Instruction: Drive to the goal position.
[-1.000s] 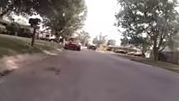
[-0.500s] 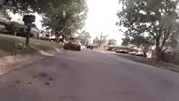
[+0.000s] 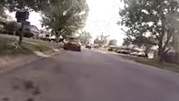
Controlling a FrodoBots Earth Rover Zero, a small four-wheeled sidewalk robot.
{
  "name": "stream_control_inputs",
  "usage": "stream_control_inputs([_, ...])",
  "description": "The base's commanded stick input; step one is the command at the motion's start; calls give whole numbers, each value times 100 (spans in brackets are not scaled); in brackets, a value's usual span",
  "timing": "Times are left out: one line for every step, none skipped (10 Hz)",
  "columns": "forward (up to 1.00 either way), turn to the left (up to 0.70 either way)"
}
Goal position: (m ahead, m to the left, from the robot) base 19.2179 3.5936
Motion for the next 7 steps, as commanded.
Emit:
stream_control_inputs([100,0])
stream_control_inputs([100,0])
stream_control_inputs([100,0])
stream_control_inputs([100,0])
stream_control_inputs([100,0])
stream_control_inputs([100,0])
stream_control_inputs([100,0])
